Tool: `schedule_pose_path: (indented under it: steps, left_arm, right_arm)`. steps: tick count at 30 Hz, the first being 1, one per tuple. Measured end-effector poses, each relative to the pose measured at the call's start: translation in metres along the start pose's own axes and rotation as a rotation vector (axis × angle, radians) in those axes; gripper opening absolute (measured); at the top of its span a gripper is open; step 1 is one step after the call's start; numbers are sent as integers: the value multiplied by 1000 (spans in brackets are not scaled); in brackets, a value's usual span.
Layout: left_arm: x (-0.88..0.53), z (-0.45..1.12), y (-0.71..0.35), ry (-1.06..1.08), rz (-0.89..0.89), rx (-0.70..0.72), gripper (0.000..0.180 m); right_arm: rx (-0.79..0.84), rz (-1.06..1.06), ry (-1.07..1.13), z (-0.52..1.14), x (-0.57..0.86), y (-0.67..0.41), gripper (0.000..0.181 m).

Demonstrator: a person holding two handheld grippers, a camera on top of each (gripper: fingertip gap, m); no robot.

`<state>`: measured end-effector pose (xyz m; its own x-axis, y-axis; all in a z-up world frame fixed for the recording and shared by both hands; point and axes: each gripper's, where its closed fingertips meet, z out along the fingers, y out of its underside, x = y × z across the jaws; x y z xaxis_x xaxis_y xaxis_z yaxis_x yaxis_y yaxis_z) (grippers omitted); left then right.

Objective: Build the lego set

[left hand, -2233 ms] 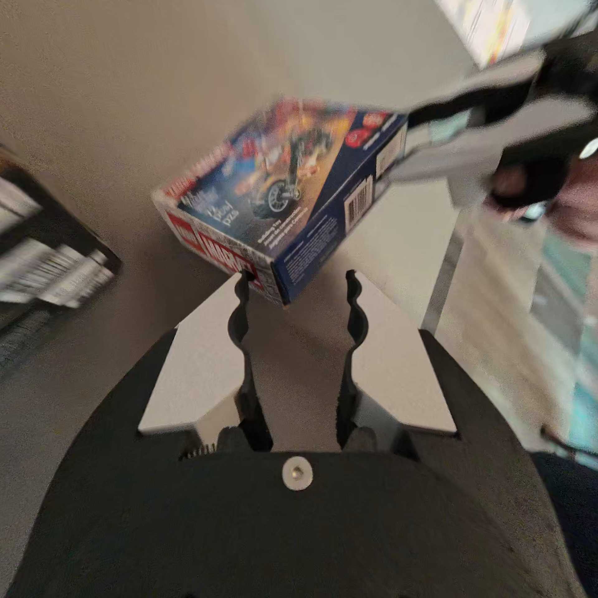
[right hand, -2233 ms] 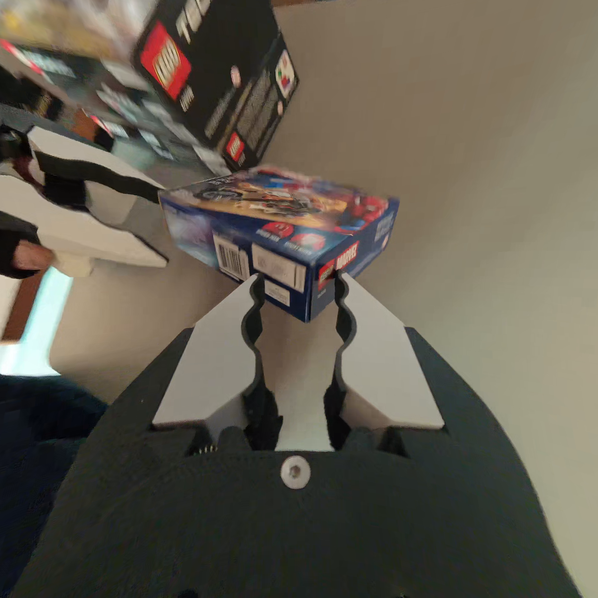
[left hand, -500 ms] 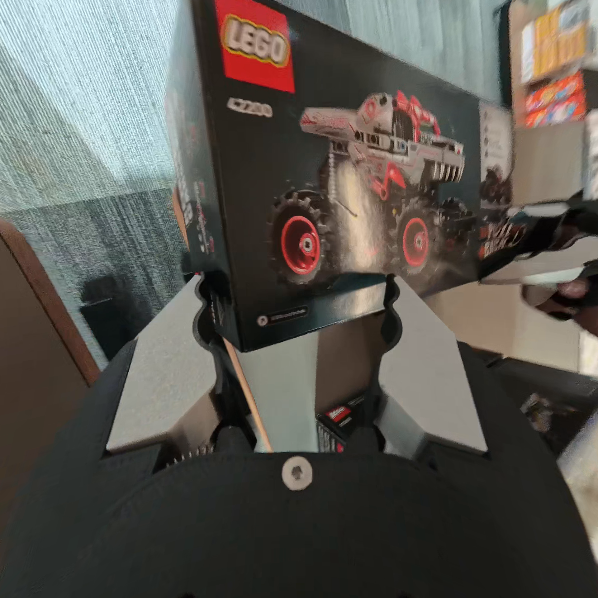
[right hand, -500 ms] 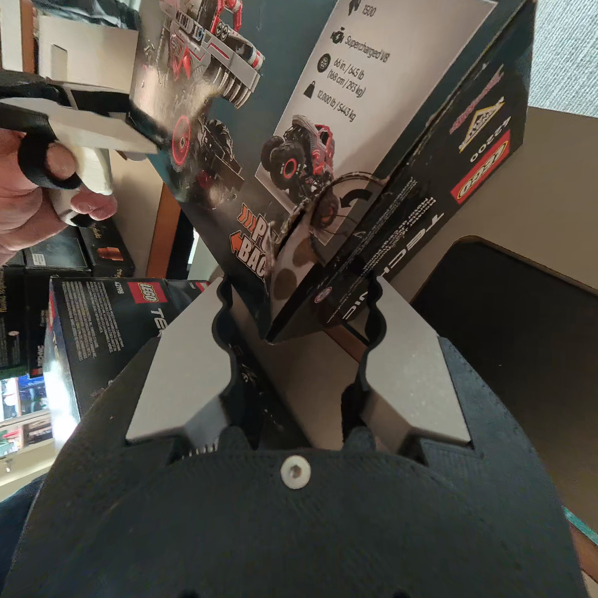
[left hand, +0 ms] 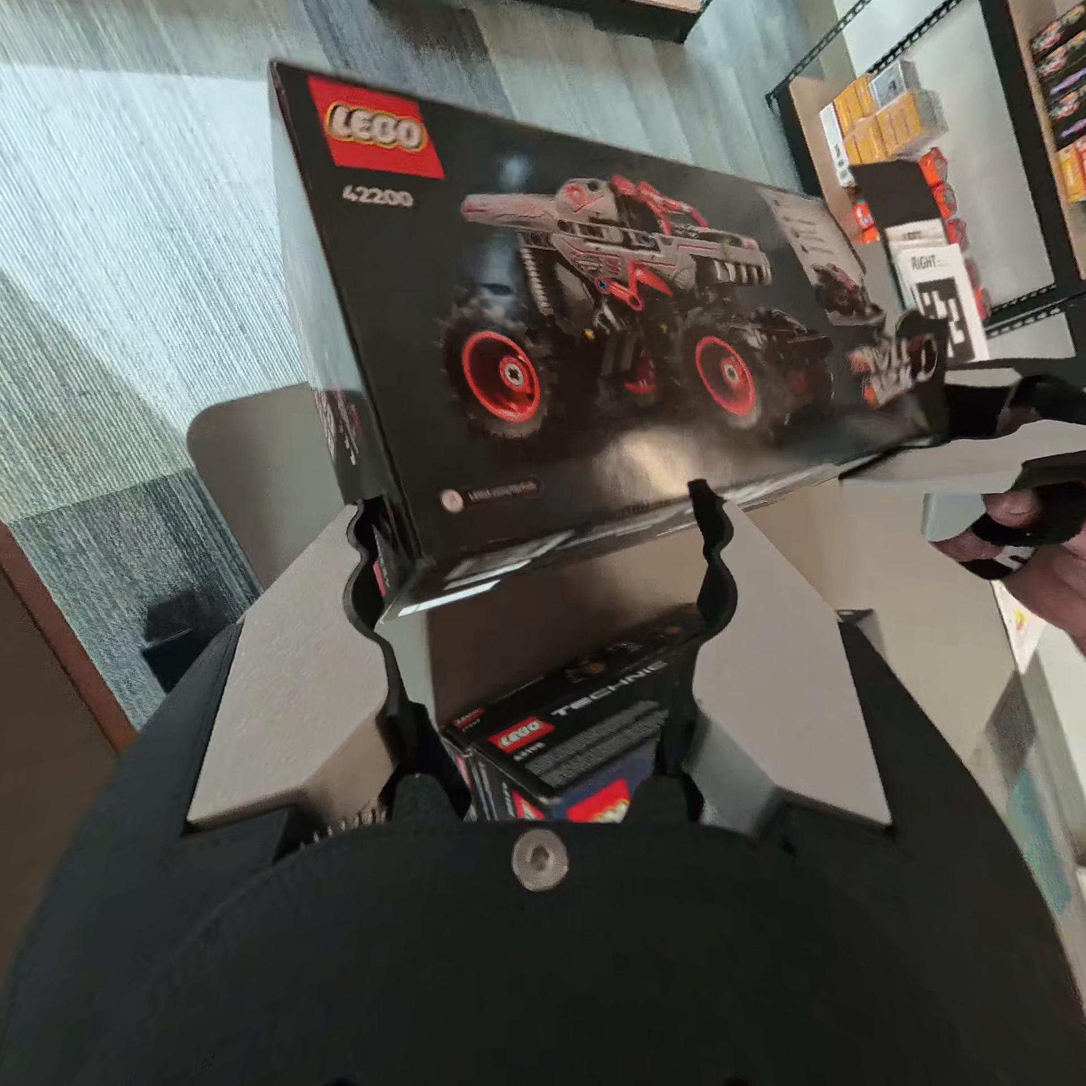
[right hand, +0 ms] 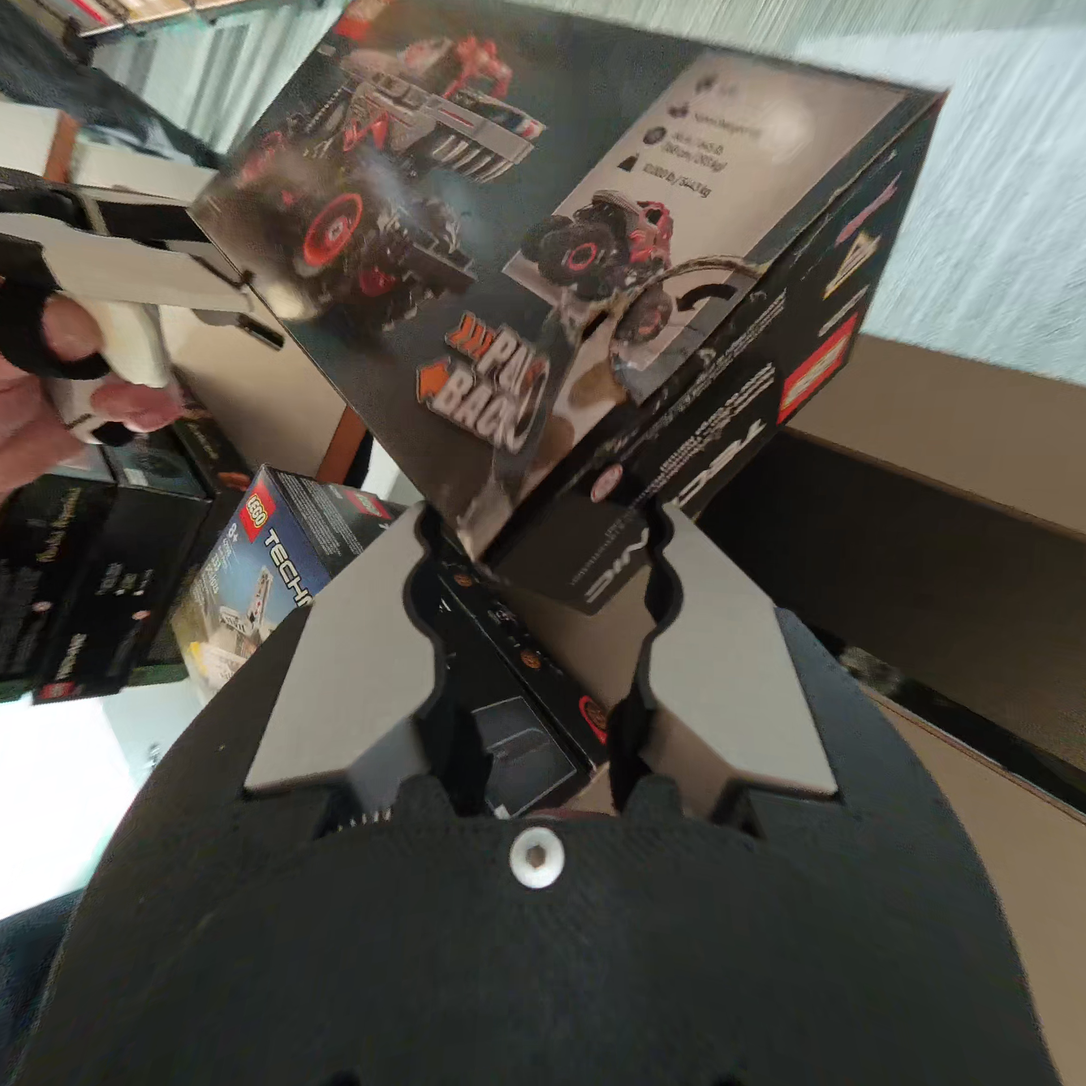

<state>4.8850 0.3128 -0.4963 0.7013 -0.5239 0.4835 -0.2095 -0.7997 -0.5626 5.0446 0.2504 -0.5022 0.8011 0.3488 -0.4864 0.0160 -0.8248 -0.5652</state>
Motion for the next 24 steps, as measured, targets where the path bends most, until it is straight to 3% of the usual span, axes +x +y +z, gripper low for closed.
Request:
schedule_pose_path:
  steps: [3, 6, 11, 13, 22, 24]
  left_arm:
    - [32, -26, -17, -31, 86, 48, 104]
    - [38, -28, 8, -56, 119, -45, 102]
    - [37, 12, 64, 91, -85, -163, 112]
    - [38, 21, 72, 93, -87, -179, 117]
    - [96, -53, -1, 57, 133, 65, 117]
    - [116, -88, -2, 58, 191, 149, 107]
  right_arm:
    - [65, -27, 66, -36, -15, -10, 61]
    - [60, 11, 27, -50, -25, 2, 63]
    - [-43, 61, 48, -32, 3, 43, 66]
    - [-47, 65, 53, -33, 5, 47, 66]
    - [165, -64, 63, -103, -48, 8, 64]
    - [251, -119, 64, -131, -71, 7, 62]
